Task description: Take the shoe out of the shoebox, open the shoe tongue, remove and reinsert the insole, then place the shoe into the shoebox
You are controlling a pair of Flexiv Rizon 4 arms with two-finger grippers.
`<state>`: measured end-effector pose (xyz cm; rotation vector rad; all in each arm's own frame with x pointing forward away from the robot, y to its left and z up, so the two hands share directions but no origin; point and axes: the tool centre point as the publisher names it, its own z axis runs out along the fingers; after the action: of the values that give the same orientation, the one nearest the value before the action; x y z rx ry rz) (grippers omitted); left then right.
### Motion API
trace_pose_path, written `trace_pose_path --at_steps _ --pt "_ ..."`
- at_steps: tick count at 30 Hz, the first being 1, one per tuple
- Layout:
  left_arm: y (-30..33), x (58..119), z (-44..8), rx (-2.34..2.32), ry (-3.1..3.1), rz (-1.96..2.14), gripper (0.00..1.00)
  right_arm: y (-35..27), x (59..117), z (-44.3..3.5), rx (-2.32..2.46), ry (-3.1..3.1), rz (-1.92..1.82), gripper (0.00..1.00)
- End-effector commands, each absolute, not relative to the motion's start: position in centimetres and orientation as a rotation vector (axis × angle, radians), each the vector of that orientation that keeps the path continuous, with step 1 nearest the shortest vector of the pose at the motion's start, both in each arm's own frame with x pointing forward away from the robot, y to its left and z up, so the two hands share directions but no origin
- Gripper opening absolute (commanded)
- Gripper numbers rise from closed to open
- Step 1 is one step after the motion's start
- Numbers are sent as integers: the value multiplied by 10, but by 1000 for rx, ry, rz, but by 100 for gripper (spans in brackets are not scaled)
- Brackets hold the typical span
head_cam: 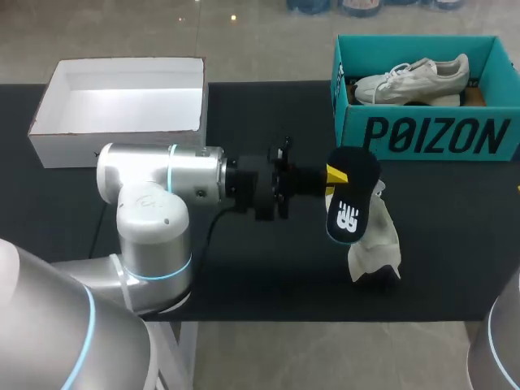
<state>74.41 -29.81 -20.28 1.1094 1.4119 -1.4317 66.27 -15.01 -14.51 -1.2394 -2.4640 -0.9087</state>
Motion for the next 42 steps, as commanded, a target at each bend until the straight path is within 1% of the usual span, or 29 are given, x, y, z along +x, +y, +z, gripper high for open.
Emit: trace_pose_path --at_steps 1,15,21,33,42 --pt "-288 726 -212 1037 1525 -1495 0 -150 662 -145 -1242 -2465 -907 100" --pt "-303 691 -237 900 1718 -1783 0 -150 662 -145 -1242 -2465 -907 100" --pt "-308 696 -240 917 1725 -1799 0 -150 662 -145 -1242 -2465 -907 100" --pt "-349 701 -260 984 1710 -1871 0 -150 662 -145 -1242 -2465 -907 100" --pt "-351 717 -280 1022 1753 -1803 0 -150 662 -145 -1242 -2465 -907 100"
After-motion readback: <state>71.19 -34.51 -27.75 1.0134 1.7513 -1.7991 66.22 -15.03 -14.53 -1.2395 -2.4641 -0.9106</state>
